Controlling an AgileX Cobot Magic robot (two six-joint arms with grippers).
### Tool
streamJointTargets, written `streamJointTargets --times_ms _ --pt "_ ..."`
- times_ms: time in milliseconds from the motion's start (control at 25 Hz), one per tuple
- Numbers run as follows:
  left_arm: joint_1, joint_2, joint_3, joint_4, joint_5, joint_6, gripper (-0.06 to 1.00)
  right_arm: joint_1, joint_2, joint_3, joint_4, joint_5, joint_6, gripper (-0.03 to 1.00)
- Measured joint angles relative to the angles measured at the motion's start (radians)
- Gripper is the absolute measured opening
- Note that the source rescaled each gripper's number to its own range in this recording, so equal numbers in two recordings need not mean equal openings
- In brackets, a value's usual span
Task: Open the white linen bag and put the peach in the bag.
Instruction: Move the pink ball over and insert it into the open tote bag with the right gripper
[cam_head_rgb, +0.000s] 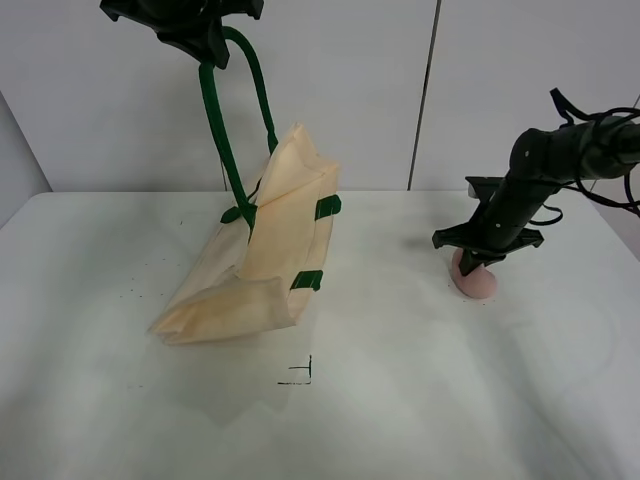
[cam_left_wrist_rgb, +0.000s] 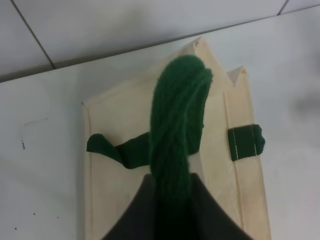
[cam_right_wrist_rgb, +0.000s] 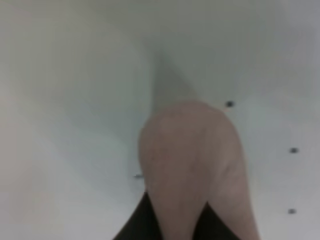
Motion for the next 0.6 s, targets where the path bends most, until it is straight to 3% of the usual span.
streamJointTargets --times_ms 160,360,600 --pt "0.000 -0.006 0.000 0.000 0.000 0.000 0.00 0.001 -0.084 -0.018 0.195 0.039 -0.138 0.00" --pt "0.000 -0.035 0.000 0.000 0.000 0.000 0.00 0.014 -0.152 -0.185 0.406 0.153 -0.213 0.00" --pt "0.000 -0.038 -0.001 0.001 0.000 0.001 0.00 0.154 -0.153 -0.327 0.474 0.147 -0.222 0.00"
